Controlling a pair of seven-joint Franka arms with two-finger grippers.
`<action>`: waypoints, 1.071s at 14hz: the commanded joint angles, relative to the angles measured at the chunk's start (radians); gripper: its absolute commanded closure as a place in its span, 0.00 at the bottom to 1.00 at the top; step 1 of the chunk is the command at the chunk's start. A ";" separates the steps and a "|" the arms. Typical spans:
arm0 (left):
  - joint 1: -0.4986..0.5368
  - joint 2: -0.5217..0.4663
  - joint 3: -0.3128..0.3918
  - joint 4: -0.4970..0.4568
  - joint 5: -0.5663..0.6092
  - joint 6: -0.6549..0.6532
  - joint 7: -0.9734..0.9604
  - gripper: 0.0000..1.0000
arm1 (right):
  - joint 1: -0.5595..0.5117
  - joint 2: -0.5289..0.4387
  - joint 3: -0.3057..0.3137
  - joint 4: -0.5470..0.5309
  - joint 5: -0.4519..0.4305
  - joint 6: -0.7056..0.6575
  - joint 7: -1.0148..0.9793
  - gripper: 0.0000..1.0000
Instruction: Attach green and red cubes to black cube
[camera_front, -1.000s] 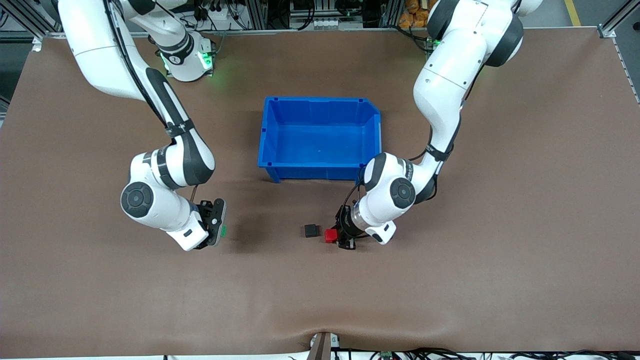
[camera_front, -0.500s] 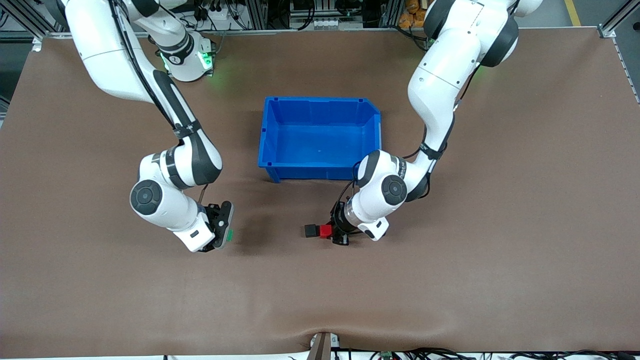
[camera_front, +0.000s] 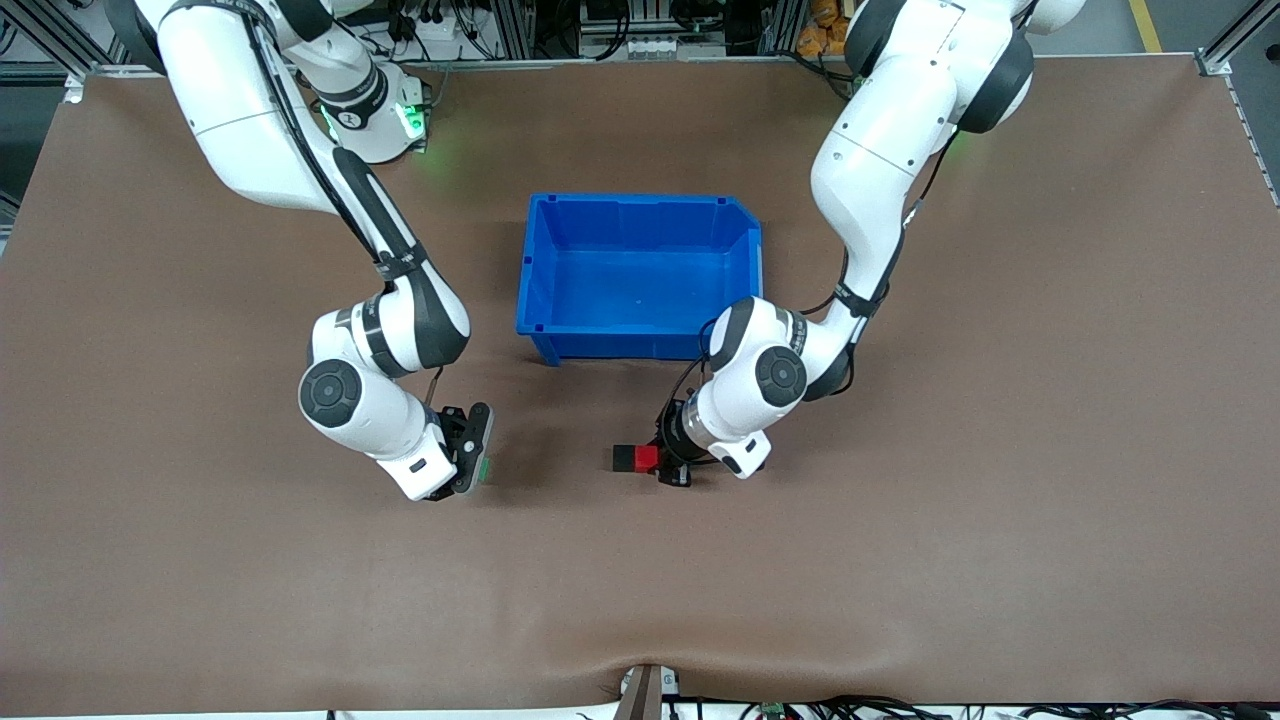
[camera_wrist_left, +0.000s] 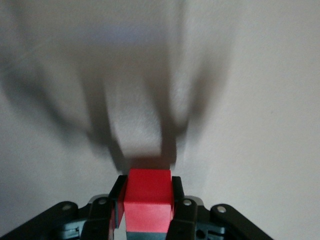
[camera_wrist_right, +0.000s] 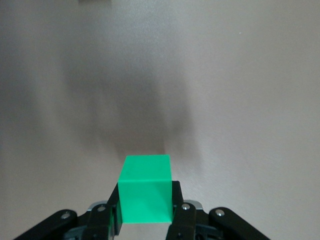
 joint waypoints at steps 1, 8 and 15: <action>-0.015 0.026 0.009 0.025 -0.013 0.010 0.009 1.00 | 0.035 0.038 -0.006 0.032 0.007 -0.001 0.091 1.00; -0.012 0.006 0.015 0.018 0.013 0.007 0.095 0.00 | 0.120 0.092 -0.019 0.160 -0.083 -0.108 0.262 1.00; 0.095 -0.100 0.005 0.018 0.107 -0.166 0.134 0.00 | 0.183 0.159 -0.022 0.299 -0.176 -0.238 0.378 1.00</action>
